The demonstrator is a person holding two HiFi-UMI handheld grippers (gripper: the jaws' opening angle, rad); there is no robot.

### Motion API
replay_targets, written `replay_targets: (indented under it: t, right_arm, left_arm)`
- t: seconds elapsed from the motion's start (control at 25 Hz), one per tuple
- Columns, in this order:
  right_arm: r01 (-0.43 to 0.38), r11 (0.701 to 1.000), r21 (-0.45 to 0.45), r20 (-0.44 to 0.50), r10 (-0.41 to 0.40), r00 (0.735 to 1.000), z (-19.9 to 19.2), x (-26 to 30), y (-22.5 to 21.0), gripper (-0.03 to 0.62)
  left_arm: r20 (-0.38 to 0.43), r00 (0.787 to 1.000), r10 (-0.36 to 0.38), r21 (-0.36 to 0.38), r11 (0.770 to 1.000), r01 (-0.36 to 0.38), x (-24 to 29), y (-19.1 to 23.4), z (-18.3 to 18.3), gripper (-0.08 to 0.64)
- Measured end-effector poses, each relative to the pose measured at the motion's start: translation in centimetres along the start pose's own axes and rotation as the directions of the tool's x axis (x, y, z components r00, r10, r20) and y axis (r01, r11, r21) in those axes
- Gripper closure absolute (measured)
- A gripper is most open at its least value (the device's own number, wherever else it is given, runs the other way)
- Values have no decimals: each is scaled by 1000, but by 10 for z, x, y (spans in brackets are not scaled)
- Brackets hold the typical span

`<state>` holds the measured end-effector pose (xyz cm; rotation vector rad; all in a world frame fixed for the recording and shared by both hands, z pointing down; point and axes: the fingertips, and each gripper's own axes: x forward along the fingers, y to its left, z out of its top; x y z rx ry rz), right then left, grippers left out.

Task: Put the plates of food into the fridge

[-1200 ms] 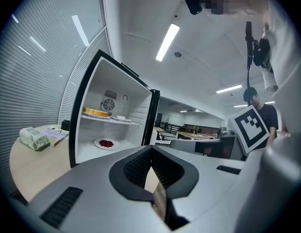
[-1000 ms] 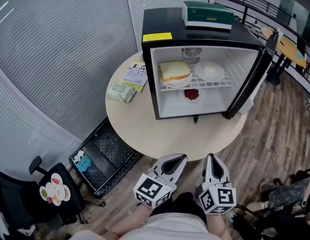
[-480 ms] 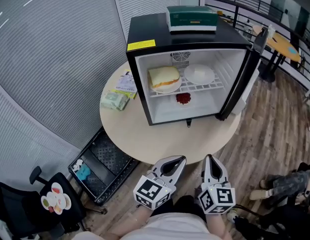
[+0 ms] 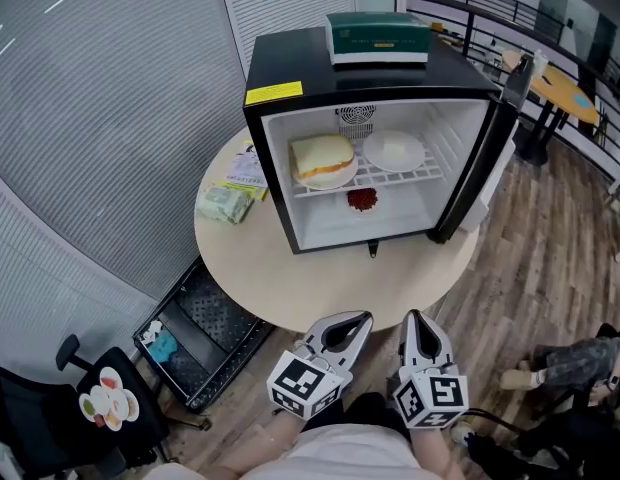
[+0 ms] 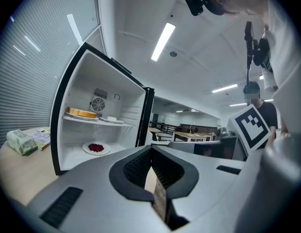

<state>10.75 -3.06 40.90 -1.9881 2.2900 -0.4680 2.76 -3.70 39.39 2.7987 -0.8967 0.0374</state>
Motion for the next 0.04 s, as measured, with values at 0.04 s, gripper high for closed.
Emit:
replay_targets:
  t: [0.04]
  right_arm:
    - [-1,1000,-1,-1,1,1000,0,0,0,584]
  left_arm:
    - [-1,1000,-1,-1,1000,1,1,0,0,555]
